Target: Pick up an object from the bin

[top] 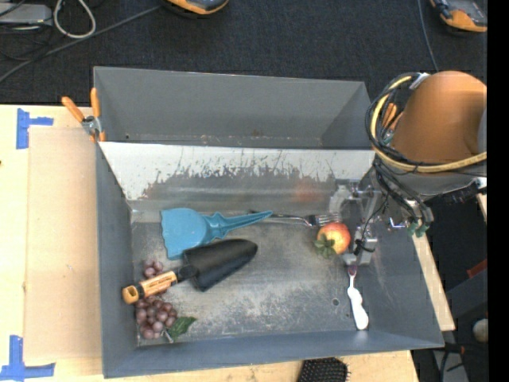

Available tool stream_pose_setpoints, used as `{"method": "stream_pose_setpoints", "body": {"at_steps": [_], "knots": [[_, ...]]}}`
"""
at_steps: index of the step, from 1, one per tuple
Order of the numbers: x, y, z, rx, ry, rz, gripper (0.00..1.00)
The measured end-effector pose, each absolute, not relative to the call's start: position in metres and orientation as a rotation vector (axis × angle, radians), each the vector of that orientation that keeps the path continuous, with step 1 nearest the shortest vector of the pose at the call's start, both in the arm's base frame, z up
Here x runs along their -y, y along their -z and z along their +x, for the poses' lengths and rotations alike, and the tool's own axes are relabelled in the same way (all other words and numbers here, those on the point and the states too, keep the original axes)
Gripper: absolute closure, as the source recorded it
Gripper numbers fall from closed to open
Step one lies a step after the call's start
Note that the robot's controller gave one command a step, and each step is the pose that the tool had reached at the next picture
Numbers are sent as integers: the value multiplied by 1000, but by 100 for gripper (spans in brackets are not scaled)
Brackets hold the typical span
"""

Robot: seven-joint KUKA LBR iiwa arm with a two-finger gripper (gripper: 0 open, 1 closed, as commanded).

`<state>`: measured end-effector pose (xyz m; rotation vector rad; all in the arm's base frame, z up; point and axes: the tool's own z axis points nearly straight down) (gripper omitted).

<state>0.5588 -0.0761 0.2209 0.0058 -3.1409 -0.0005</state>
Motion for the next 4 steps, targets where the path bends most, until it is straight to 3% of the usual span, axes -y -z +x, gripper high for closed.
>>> {"method": "stream_pose_setpoints", "body": {"at_steps": [1,2,3,4], "knots": [[76,-219,559,3144,0,-1,0],[46,-136,557,3143,1,-87,0],[54,-67,553,3149,-1,-21,0],[-11,-97,575,3149,0,54,0]]}}
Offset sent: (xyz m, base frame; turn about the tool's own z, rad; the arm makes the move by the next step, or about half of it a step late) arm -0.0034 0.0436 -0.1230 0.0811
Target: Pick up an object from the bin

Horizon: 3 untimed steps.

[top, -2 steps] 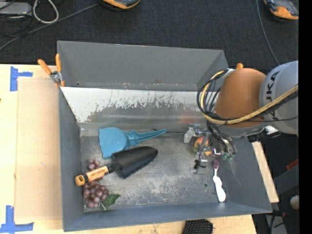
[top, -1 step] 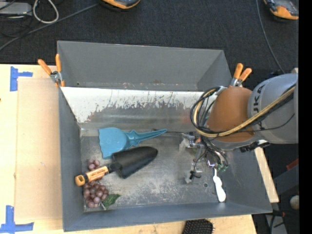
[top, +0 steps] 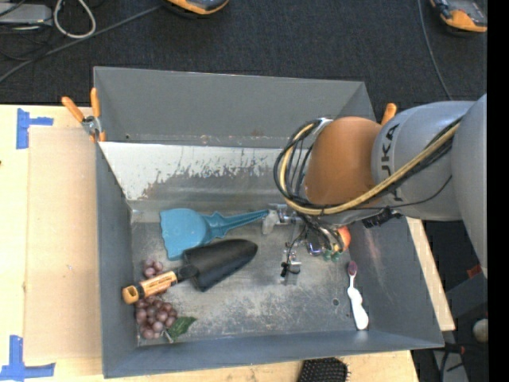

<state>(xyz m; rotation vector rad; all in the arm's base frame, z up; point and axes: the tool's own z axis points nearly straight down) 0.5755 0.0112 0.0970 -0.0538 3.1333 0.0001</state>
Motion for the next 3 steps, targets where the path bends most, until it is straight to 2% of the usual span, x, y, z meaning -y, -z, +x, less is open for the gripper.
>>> {"method": "stream_pose_setpoints", "body": {"at_steps": [2,3], "knots": [[-62,-74,590,-3130,-3,41,0],[-89,-70,610,-3144,7,-38,0]]}}
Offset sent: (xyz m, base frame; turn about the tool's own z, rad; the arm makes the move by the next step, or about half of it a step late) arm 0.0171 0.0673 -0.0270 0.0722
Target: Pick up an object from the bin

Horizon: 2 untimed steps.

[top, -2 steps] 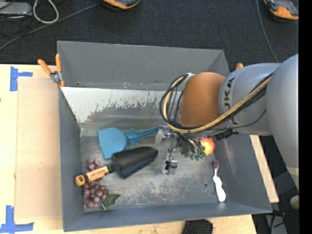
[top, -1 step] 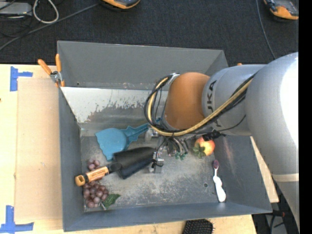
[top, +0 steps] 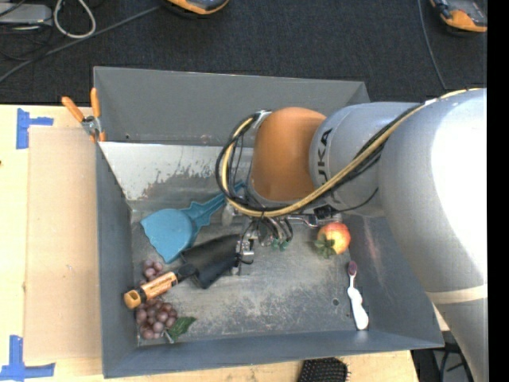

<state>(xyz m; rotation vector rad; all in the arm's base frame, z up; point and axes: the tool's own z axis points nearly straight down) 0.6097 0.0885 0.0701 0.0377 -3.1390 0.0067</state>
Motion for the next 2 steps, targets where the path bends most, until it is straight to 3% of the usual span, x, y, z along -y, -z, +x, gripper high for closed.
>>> {"method": "stream_pose_setpoints", "body": {"at_steps": [1,2], "knots": [[-103,-69,585,3138,1,-213,100],[-103,-70,584,3136,0,-212,100]]}}
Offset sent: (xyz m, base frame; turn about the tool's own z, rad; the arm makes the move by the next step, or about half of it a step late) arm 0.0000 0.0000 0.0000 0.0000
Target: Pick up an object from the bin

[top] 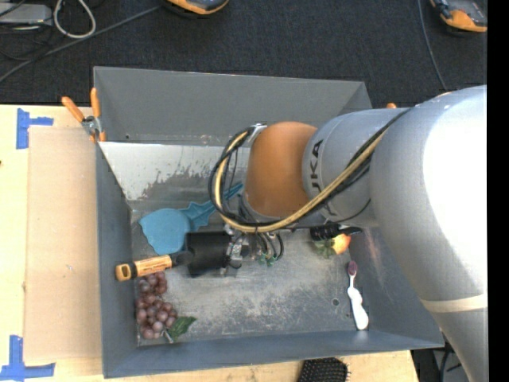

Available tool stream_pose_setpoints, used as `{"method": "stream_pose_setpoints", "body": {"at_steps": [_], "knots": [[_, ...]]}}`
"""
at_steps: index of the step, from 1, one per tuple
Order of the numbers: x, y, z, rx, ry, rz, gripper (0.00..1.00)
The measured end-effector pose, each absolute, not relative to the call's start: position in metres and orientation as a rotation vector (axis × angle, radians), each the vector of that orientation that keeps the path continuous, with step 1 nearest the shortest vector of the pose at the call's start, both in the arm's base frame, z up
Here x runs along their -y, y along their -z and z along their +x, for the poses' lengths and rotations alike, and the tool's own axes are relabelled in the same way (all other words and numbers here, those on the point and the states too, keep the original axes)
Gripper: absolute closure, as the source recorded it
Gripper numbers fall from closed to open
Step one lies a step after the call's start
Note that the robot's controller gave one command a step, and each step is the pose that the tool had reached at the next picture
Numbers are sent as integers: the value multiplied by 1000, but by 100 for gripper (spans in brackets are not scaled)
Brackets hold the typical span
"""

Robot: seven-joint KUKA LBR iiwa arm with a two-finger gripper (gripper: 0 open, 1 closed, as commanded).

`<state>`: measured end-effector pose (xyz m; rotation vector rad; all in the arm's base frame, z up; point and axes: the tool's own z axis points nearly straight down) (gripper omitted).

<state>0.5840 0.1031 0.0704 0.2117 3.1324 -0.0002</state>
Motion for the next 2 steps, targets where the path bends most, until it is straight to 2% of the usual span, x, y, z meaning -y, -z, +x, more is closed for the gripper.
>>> {"method": "stream_pose_setpoints", "body": {"at_steps": [1,2], "knots": [[-103,-144,583,-3137,0,191,100],[-107,-227,583,-3141,2,180,100]]}}
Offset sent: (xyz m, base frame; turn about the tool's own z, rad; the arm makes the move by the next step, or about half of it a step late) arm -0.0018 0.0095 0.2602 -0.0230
